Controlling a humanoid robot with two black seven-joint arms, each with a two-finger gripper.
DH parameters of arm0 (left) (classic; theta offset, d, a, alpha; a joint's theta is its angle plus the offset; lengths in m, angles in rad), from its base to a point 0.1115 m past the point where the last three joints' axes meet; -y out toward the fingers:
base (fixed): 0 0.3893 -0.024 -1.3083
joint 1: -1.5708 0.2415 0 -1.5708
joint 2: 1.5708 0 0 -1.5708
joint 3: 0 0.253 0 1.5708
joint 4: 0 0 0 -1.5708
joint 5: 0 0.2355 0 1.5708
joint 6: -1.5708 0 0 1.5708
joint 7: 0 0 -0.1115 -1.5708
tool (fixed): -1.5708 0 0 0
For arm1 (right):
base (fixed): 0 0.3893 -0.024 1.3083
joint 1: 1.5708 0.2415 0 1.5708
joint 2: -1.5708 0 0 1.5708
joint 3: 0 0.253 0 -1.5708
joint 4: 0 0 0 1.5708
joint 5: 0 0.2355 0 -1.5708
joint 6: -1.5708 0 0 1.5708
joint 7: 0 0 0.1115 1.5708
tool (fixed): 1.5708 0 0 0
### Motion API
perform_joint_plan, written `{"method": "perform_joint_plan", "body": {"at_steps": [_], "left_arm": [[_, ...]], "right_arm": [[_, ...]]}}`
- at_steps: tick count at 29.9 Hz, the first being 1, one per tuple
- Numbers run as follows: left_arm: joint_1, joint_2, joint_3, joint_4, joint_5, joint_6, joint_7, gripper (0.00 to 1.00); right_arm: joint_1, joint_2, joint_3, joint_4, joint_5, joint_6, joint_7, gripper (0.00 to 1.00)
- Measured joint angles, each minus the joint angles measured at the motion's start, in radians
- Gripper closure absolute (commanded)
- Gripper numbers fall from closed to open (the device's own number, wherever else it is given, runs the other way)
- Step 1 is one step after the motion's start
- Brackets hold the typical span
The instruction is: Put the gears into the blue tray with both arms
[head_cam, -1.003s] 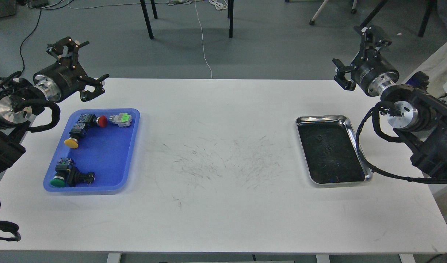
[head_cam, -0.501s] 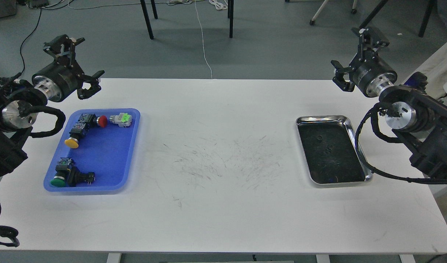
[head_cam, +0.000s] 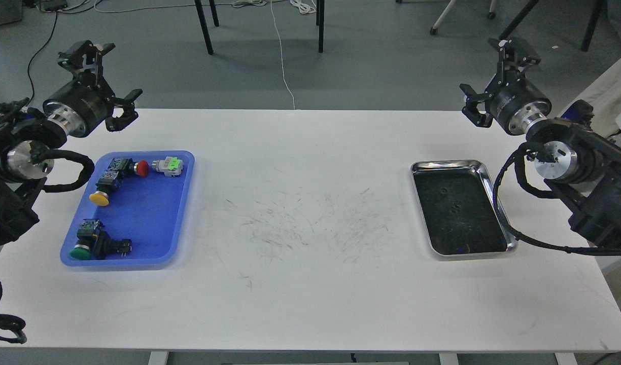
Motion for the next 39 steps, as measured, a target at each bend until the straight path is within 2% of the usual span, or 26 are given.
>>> {"method": "perform_joint_plan", "body": {"at_steps": [15,21,27,39], "left_arm": [[0.002,-0.010,0.005,0.000,0.024,0.082,-0.002,0.01],[0.001,-0.010,0.009,0.000,0.034,0.108,-0.025,0.01],[0.002,-0.010,0.010,-0.001,0.036,0.109,-0.043,0.01],[0.001,-0.012,0.011,-0.002,0.057,0.106,-0.047,0.01]], "right_arm": [[-0.004,0.000,0.000,-0.001,0.000,-0.003,0.002,0.01],[-0.005,0.000,0.000,-0.001,0.000,-0.003,0.002,0.01],[-0.005,0.000,-0.001,-0.002,0.000,-0.003,0.002,0.01],[0.005,-0.015,-0.055,0.006,-0.003,-0.003,-0.003,0.01]]}}
